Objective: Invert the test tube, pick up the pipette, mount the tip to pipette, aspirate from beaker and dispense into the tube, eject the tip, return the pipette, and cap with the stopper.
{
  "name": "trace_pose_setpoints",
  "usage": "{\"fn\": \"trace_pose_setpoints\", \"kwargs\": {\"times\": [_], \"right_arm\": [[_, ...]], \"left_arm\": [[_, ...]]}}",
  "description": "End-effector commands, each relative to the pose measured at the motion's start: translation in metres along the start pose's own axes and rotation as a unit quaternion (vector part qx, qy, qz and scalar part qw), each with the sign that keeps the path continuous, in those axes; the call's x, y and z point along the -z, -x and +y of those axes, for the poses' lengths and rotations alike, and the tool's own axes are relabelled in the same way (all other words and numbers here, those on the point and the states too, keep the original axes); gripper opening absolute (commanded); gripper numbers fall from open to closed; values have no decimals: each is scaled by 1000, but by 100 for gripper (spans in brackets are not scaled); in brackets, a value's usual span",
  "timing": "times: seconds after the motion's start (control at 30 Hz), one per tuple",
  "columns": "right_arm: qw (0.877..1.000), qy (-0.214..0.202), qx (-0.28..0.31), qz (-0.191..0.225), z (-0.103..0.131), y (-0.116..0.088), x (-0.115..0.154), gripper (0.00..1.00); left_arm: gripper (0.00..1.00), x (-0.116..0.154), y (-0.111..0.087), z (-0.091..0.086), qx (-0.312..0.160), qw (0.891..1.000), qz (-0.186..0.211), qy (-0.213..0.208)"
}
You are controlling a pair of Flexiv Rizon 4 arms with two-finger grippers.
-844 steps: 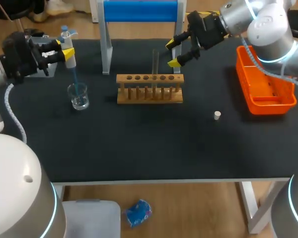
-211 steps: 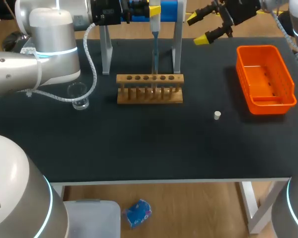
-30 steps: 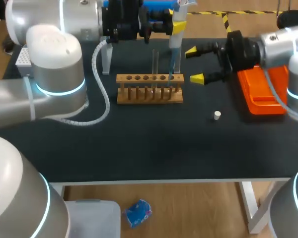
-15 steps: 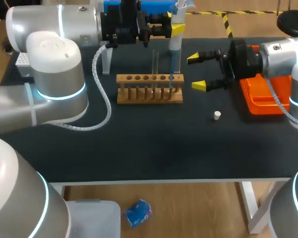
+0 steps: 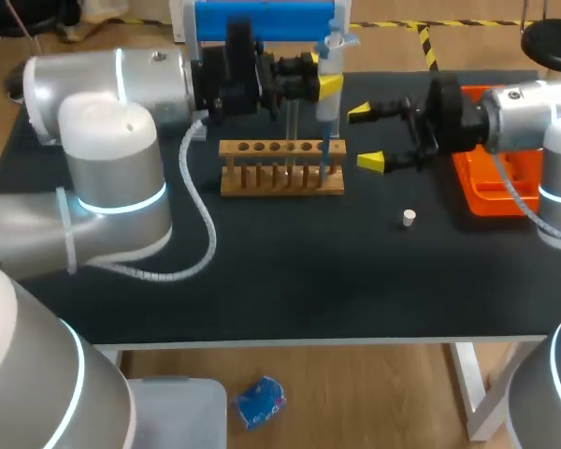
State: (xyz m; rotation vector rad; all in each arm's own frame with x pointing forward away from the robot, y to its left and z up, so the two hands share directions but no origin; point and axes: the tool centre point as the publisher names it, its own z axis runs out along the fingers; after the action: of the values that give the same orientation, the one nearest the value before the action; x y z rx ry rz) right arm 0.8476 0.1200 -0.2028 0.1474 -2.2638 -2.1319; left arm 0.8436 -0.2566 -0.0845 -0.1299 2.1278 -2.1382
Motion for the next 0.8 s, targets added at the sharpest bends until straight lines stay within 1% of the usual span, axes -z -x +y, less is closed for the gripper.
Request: {"fn": "trace_pose_setpoints", "kwargs": {"times": [0.03, 0.1, 0.17, 0.27, 0.6, 0.8], "right_arm": [[1000, 17, -4, 5, -1, 1, -7, 100], [1000, 19, -3, 6, 2, 0, -11, 100], [1000, 20, -3, 9, 3, -1, -14, 100], [1000, 15, -4, 12, 4, -4, -20, 100], [1000, 21, -15, 16, 7, -7, -33, 100], [999, 26, -15, 17, 12, -5, -40, 100]], "left_arm": [[0, -2, -5, 11, 2, 1000, -5, -17], [0, -4, -5, 18, 4, 1000, -5, -4], [0, -5, -5, 21, 5, 1000, -4, -4], [0, -7, -5, 29, 7, 1000, -4, 14], [0, -10, -9, 45, 9, 1000, -3, 8], [0, -14, -12, 54, 3, 1000, -4, 7]]}}
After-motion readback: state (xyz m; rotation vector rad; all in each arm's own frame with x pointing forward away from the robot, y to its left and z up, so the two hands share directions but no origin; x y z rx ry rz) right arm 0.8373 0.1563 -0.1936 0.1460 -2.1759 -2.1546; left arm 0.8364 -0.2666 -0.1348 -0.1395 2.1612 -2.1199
